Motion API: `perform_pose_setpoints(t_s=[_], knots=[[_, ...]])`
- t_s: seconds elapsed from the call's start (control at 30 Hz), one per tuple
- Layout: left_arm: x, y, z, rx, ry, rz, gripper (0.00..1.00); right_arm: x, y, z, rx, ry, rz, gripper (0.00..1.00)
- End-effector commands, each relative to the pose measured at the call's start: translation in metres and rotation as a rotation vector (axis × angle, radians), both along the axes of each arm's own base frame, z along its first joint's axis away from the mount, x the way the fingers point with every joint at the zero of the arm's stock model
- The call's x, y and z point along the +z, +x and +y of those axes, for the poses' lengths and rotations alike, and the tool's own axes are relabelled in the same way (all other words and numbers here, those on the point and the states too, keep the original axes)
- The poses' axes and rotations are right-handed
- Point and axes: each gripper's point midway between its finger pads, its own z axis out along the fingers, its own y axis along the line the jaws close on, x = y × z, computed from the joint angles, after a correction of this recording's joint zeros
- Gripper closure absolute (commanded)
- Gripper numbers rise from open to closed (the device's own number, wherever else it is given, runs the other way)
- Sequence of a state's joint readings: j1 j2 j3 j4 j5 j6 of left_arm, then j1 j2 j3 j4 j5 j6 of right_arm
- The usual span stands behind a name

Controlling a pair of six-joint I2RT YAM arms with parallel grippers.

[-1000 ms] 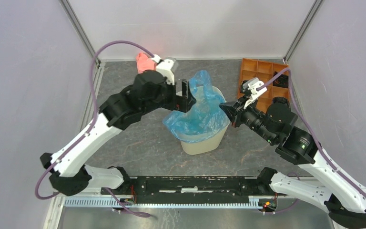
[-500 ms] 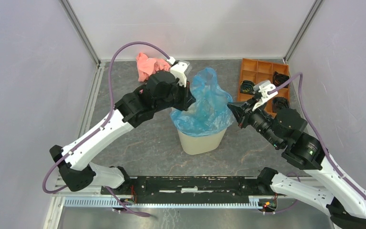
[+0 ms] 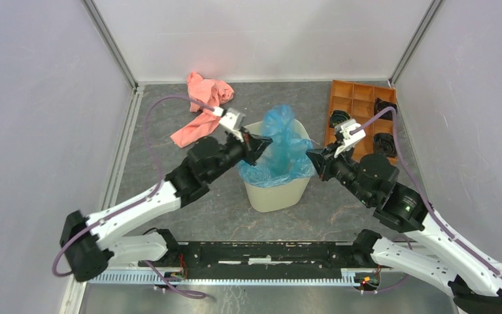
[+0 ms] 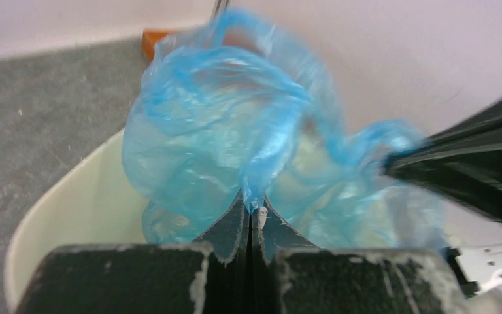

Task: Put the trash bags into the trash bin

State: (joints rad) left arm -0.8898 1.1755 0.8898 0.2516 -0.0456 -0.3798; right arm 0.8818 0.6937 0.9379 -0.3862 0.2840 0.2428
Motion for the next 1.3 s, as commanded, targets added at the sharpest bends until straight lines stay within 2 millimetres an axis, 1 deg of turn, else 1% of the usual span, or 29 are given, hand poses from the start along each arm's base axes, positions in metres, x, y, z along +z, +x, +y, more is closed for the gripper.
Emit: perform_pose_setpoints(t_s=[0.0,0.03,0.1,0.13,0.17,0.2,0.27,0.37,0.43,0.47,0.5,0.53,0.63,0.67,0.77,0.83,0.9,0.93,1.0,1.03,1.1,1.13,1.17,1.2,1.27], knots=[[0.081,-0.021,0.041,0.052,-0.221,-0.157,0.98,0.006,-0.001,0.008,0.023,0.052,0.000,0.88],[0.075,-0.025,0.049,0.068,-0.221,-0.137,0.98,0.004,-0.003,0.007,0.031,0.048,0.004,0.89],[0.074,-0.033,0.067,0.103,-0.249,-0.109,0.98,0.002,-0.007,0.002,0.031,0.045,0.008,0.89],[0.068,-0.034,0.074,0.122,-0.253,-0.085,0.97,0.001,-0.009,0.000,0.028,0.045,0.009,0.89],[0.063,-0.036,0.079,0.137,-0.253,-0.062,0.95,0.000,-0.011,-0.003,0.025,0.044,0.012,0.88],[0.059,-0.037,0.084,0.153,-0.254,-0.035,0.90,0.000,-0.012,-0.005,0.022,0.045,0.013,0.88],[0.049,-0.038,0.089,0.181,-0.245,0.030,0.87,-0.002,-0.015,-0.007,0.026,0.047,0.024,0.87],[0.033,-0.042,0.089,0.178,-0.226,0.116,0.85,-0.007,-0.022,-0.003,0.063,0.054,0.045,0.85],[0.023,-0.045,0.090,0.185,-0.201,0.174,0.81,-0.012,-0.025,-0.003,0.076,0.050,0.058,0.83],[0.017,-0.047,0.093,0.192,-0.180,0.200,0.75,-0.015,-0.027,-0.004,0.079,0.044,0.063,0.81],[0.017,-0.048,0.095,0.200,-0.177,0.206,0.68,-0.017,-0.028,-0.006,0.078,0.039,0.066,0.74],[0.013,-0.049,0.099,0.211,-0.162,0.217,0.62,-0.020,-0.028,-0.006,0.079,0.031,0.069,0.69],[0.002,-0.052,0.108,0.242,-0.128,0.254,0.37,-0.031,-0.029,-0.006,0.086,-0.001,0.089,0.56],[0.000,-0.053,0.109,0.242,-0.122,0.263,0.33,-0.033,-0.029,-0.004,0.094,-0.007,0.097,0.55],[0.000,-0.056,0.106,0.224,-0.109,0.284,0.28,-0.037,-0.031,-0.002,0.106,-0.019,0.119,0.53],[-0.003,-0.057,0.105,0.227,-0.095,0.312,0.24,-0.039,-0.032,-0.003,0.106,-0.023,0.125,0.44],[-0.009,-0.058,0.103,0.222,-0.074,0.343,0.19,-0.040,-0.033,-0.005,0.101,-0.028,0.130,0.38],[-0.012,-0.059,0.102,0.220,-0.064,0.359,0.15,-0.040,-0.034,-0.006,0.102,-0.030,0.132,0.36],[-0.011,-0.062,0.100,0.206,-0.056,0.378,0.05,-0.040,-0.035,-0.007,0.102,-0.034,0.130,0.35],[-0.009,-0.065,0.100,0.196,-0.053,0.383,0.01,-0.039,-0.034,-0.008,0.098,-0.030,0.127,0.37],[-0.003,-0.068,0.102,0.188,-0.054,0.387,0.00,-0.037,-0.033,-0.009,0.082,-0.017,0.124,0.46],[0.000,-0.069,0.105,0.196,-0.052,0.390,0.00,-0.035,-0.033,-0.010,0.076,-0.012,0.123,0.48],[0.000,-0.071,0.111,0.212,-0.043,0.398,0.00,-0.034,-0.032,-0.012,0.070,-0.010,0.121,0.47],[0.003,-0.072,0.115,0.227,-0.048,0.401,0.00,-0.034,-0.032,-0.013,0.064,-0.015,0.121,0.42],[0.001,-0.075,0.126,0.266,-0.044,0.429,0.00,-0.033,-0.033,-0.016,0.056,-0.015,0.121,0.32]])
